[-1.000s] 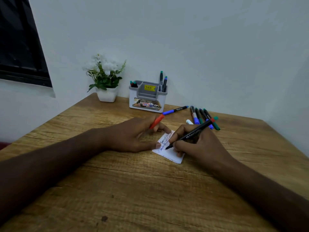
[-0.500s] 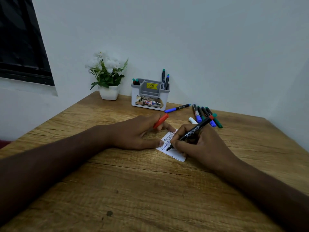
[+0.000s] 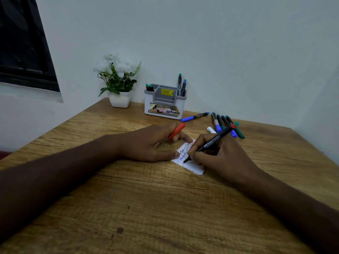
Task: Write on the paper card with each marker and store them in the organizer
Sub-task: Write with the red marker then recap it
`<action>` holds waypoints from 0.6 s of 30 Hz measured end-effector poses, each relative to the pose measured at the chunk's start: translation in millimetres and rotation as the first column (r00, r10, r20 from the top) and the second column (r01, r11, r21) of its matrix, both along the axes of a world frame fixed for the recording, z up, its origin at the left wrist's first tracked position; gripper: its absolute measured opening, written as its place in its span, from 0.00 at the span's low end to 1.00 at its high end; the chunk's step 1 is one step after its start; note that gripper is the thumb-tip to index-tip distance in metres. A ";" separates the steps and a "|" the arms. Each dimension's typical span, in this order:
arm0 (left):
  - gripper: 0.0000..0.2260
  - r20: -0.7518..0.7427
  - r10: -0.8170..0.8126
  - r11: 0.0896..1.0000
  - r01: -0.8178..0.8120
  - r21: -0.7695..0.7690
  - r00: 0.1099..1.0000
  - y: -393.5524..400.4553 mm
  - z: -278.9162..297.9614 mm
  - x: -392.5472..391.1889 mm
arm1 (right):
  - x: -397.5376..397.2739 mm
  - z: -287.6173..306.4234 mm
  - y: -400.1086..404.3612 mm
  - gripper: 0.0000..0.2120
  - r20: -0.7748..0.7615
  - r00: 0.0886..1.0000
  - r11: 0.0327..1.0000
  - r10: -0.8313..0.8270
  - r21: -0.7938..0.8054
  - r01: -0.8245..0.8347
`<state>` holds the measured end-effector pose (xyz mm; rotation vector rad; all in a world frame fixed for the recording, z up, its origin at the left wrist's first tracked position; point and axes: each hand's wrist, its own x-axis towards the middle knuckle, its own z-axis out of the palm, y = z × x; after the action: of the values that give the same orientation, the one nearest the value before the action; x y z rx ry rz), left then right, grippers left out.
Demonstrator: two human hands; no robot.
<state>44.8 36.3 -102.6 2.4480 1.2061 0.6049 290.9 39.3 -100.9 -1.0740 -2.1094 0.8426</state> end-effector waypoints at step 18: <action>0.13 -0.008 -0.012 1.000 0.012 0.016 1.000 4.1 -2.7 -2.0 | 0.5 -1.8 5.0 0.02 -0.030 0.998 0.997 -0.057 -0.060 0.055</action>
<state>42.8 40.3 -105.4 2.4715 1.1928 0.6045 291.4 44.3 -102.7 -1.1374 -2.0305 0.8943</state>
